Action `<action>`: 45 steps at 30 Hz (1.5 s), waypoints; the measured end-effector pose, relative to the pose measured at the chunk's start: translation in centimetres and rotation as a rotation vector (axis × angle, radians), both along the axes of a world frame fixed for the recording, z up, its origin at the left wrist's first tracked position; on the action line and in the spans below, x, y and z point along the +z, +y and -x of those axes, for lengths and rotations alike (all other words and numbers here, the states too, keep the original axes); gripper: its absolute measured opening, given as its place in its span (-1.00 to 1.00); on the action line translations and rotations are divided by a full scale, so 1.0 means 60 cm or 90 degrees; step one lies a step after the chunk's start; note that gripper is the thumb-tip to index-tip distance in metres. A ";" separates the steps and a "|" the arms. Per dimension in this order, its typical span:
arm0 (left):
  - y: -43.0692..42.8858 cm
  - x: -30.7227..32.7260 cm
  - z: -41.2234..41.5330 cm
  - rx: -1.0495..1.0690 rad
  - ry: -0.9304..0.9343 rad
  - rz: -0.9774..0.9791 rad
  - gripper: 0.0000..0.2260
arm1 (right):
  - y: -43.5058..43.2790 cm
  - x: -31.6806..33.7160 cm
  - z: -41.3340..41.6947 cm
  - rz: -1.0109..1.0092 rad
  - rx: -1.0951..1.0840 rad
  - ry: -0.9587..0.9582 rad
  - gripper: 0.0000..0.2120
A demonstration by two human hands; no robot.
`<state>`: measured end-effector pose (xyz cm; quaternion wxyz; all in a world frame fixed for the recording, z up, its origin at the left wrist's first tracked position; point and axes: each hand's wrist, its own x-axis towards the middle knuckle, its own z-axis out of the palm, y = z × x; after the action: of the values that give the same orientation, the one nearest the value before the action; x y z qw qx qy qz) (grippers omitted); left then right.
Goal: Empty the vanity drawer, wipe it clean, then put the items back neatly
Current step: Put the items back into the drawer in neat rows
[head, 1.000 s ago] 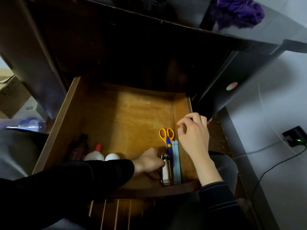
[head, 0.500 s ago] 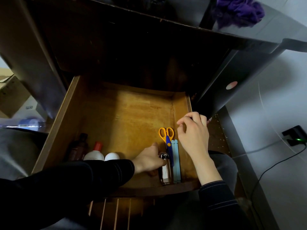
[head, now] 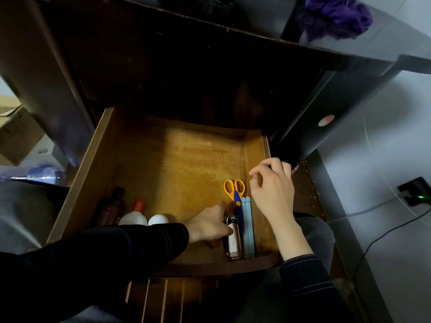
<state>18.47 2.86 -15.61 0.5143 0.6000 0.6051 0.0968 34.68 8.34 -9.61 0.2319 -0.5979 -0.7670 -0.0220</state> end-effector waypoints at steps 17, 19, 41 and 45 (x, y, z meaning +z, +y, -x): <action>0.010 0.062 0.055 0.094 -0.093 0.052 -0.75 | -0.003 0.007 0.003 -0.006 0.001 -0.014 -0.92; 0.006 0.091 0.078 0.108 -0.107 0.015 -0.82 | -0.007 0.012 0.004 -0.004 0.008 -0.024 -0.92; 0.042 0.528 0.253 0.183 0.046 -0.816 -0.89 | 0.111 0.442 0.187 -0.027 0.115 0.038 -0.68; 0.093 0.552 0.289 0.193 0.149 -0.821 -0.94 | 0.149 0.443 0.193 0.041 0.094 0.023 -0.70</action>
<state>1.15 8.46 17.54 -0.0351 0.7019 0.5556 0.4443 23.08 17.26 16.97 0.2277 -0.5474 -0.8047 0.0307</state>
